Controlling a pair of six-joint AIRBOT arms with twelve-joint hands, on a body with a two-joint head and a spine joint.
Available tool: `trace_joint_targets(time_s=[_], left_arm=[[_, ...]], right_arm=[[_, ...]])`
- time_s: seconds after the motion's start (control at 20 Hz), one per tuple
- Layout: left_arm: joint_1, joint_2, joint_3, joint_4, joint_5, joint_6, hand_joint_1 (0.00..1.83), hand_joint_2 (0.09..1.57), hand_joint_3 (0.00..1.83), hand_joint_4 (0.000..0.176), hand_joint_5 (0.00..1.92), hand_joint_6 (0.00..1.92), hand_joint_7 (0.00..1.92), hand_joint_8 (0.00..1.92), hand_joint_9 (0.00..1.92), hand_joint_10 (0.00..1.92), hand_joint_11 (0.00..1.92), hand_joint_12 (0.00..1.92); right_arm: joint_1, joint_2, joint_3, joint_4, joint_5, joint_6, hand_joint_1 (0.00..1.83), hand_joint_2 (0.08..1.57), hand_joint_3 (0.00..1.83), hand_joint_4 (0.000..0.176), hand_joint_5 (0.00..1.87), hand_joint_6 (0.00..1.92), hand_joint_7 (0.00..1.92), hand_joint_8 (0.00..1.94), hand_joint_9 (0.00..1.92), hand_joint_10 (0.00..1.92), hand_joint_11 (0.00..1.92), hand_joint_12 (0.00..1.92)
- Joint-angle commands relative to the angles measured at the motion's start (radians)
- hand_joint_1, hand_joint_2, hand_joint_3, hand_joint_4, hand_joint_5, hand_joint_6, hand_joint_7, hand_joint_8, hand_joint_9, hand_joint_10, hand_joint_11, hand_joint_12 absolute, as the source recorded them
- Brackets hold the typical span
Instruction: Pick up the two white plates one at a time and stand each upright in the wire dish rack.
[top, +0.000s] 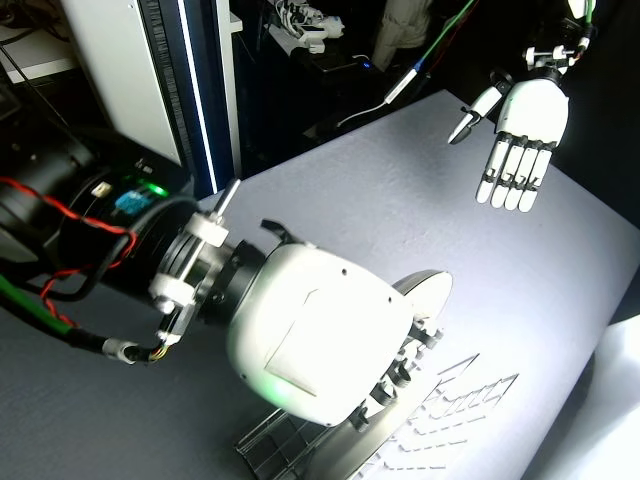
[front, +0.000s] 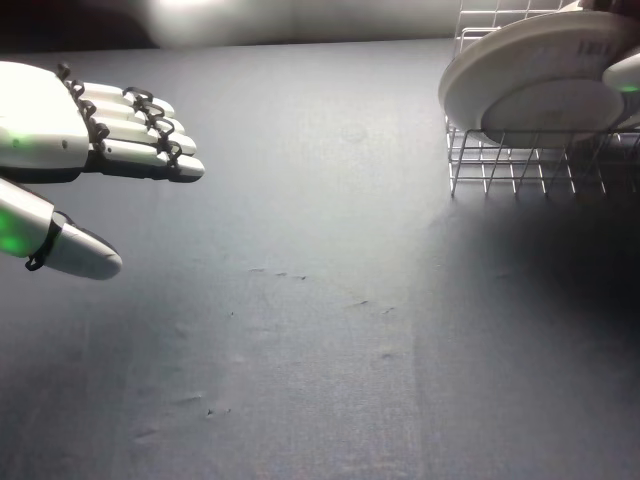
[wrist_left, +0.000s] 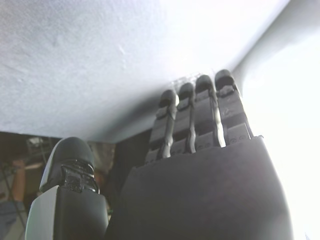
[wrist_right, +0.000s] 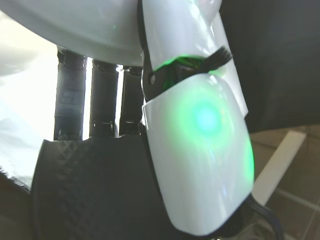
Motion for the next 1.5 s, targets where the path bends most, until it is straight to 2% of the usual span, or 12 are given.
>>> trace_joint_targets(time_s=[0.0,0.4,0.65,0.9,1.1,1.15,1.45], left_arm=[[-0.009,0.006,0.001,-0.058,-0.015,-0.006,0.0,1.17,0.0,0.0,0.07,0.0,0.04,0.0,0.02,0.0,0.01,0.0],[-0.012,0.006,0.001,-0.058,-0.015,-0.006,0.0,1.18,0.0,0.0,0.08,0.01,0.06,0.01,0.03,0.01,0.02,0.01],[-0.012,0.006,0.002,-0.058,-0.015,-0.006,0.0,1.19,0.0,0.0,0.07,0.0,0.05,0.0,0.02,0.0,0.0,0.0],[-0.012,0.005,0.002,-0.058,-0.015,-0.006,0.0,1.19,0.0,0.0,0.05,0.0,0.03,0.0,0.01,0.0,0.0,0.0],[-0.012,0.005,0.0,-0.058,-0.015,-0.006,0.0,1.19,0.0,0.0,0.05,0.0,0.04,0.0,0.02,0.0,0.0,0.0],[-0.012,0.005,0.0,-0.058,-0.015,-0.007,0.0,1.19,0.0,0.0,0.05,0.0,0.03,0.0,0.01,0.0,0.0,0.0],[-0.012,0.005,0.001,-0.058,-0.015,-0.007,0.0,1.19,0.0,0.0,0.06,0.0,0.03,0.0,0.01,0.0,0.0,0.0]], right_arm=[[0.002,0.006,0.009,-0.005,0.125,0.006,1.5,1.06,0.0,0.0,0.98,0.92,1.07,0.75,1.08,0.76,0.86,1.46],[-0.055,0.004,0.019,-0.114,0.164,-0.01,1.5,1.06,0.0,0.0,0.97,0.92,1.05,0.78,1.1,0.73,0.87,1.45],[-0.065,0.003,0.021,-0.169,0.19,-0.017,1.5,1.07,0.0,0.0,0.95,0.97,1.02,0.82,1.05,0.79,0.88,1.45],[-0.068,0.0,0.02,-0.283,0.237,-0.031,1.5,1.07,0.0,0.0,0.95,0.96,1.04,0.81,1.07,0.77,0.88,1.44],[-0.069,-0.001,0.02,-0.423,0.279,-0.032,1.5,1.06,0.0,0.0,0.99,0.91,1.07,0.77,1.06,0.76,0.87,1.44],[-0.069,-0.001,0.02,-0.449,0.284,-0.032,1.5,1.07,0.0,0.0,0.96,0.96,1.04,0.81,1.02,0.82,0.86,1.46],[-0.069,-0.001,0.02,-0.445,0.286,-0.028,1.5,1.08,0.0,0.0,0.96,0.96,1.03,0.83,1.01,0.84,0.86,1.46]])
